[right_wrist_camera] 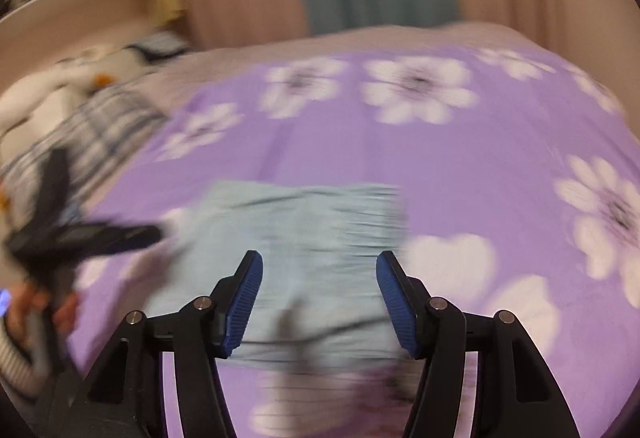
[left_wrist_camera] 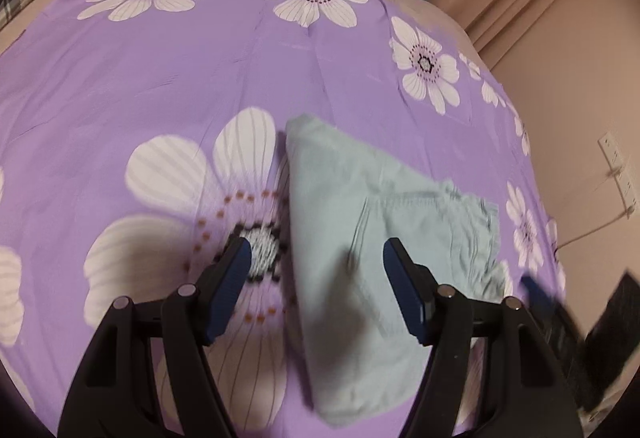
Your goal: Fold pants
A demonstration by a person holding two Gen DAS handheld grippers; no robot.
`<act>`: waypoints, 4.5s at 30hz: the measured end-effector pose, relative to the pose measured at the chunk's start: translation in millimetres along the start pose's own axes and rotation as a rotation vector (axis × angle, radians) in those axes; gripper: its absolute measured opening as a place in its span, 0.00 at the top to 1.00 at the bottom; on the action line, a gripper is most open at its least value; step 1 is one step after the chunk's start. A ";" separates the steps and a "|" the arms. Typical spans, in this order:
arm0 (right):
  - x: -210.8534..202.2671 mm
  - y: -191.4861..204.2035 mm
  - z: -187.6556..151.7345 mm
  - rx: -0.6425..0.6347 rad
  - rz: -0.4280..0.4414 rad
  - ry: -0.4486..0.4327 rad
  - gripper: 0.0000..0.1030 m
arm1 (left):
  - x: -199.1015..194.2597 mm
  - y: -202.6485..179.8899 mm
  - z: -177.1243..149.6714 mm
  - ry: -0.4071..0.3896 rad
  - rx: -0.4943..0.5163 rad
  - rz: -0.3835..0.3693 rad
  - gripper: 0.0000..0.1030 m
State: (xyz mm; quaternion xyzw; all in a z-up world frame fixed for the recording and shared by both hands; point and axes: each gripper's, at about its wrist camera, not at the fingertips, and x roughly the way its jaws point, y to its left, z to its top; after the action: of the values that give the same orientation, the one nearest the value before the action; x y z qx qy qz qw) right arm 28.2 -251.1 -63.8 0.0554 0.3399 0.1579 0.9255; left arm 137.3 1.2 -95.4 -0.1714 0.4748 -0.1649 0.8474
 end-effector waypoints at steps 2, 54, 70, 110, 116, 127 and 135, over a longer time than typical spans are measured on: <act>11.3 25.1 -4.6 -0.074 0.081 0.007 0.57 | 5.2 -2.6 8.0 -0.001 -0.004 -0.026 0.45; 21.7 -35.3 -31.0 0.055 -0.081 0.198 0.60 | -30.9 0.0 -112.7 0.060 0.109 -0.069 0.65; 49.1 -136.2 -52.7 0.663 0.230 0.159 0.32 | -10.5 29.5 -91.0 0.147 -0.229 -0.289 0.40; 93.2 -93.0 -19.0 0.389 0.227 0.195 0.44 | 48.9 -25.1 -41.2 0.153 -0.003 -0.100 0.61; 83.9 -76.1 -17.0 0.331 0.140 0.174 0.52 | 44.6 -39.0 -44.9 0.130 0.080 -0.020 0.68; 52.3 -26.6 -6.0 0.113 -0.028 0.115 0.56 | 22.9 -65.9 -57.8 0.095 0.157 0.046 0.70; 23.5 -4.0 -4.7 0.027 -0.043 0.069 0.56 | -14.2 -79.5 -77.2 0.054 0.207 0.091 0.70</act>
State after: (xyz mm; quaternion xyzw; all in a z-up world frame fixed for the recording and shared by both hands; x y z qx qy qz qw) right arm 43.1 -247.2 -82.6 0.0549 0.3747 0.1350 0.9156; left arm 54.5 -73.4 -87.1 -0.0567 0.4851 -0.1787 0.8541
